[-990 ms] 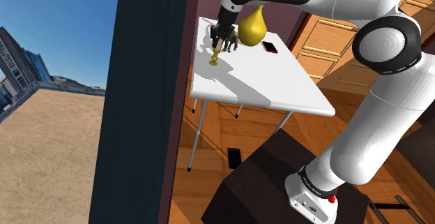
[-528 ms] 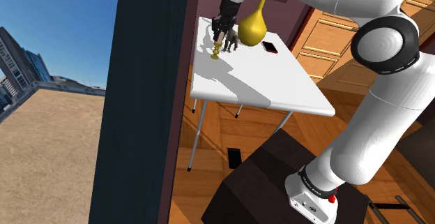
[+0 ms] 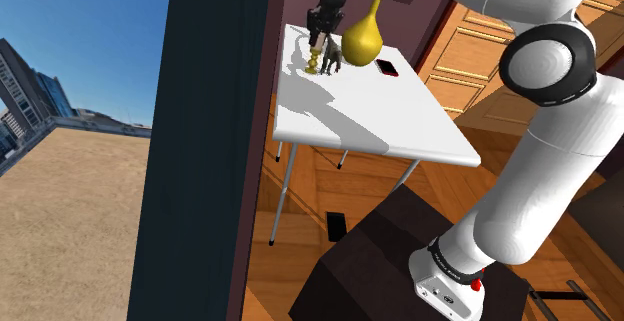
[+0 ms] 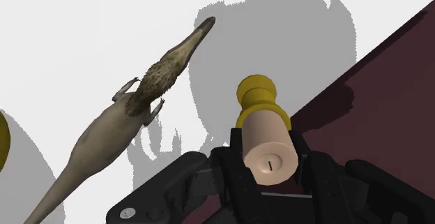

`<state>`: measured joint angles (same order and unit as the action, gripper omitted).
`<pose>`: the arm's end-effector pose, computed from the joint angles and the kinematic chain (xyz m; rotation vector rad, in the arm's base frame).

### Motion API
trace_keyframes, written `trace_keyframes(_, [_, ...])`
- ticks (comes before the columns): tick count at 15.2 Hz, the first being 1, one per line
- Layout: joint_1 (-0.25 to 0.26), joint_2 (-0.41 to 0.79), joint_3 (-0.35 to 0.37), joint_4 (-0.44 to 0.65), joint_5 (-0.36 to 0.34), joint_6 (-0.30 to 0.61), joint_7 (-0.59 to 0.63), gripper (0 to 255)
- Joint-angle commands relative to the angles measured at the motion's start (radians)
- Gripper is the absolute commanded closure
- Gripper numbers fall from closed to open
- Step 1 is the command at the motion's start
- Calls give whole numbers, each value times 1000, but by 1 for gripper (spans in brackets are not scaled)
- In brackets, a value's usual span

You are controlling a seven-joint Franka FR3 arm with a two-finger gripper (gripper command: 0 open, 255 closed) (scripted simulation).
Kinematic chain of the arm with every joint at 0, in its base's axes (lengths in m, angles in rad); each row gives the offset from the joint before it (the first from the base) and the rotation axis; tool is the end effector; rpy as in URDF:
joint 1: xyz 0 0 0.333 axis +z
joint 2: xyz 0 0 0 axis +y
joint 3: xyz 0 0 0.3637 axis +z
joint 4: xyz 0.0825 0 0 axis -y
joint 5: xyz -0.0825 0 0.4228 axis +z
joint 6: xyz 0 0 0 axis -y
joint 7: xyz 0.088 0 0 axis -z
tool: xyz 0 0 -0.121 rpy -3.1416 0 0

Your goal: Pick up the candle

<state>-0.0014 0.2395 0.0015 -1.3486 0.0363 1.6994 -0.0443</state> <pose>0.6915 0.0039 0.6315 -3.1020 -0.0647 -0.1741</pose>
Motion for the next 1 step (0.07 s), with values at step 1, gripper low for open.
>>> trace_keyframes(1, [0,3,0,13,0,-11,1,255])
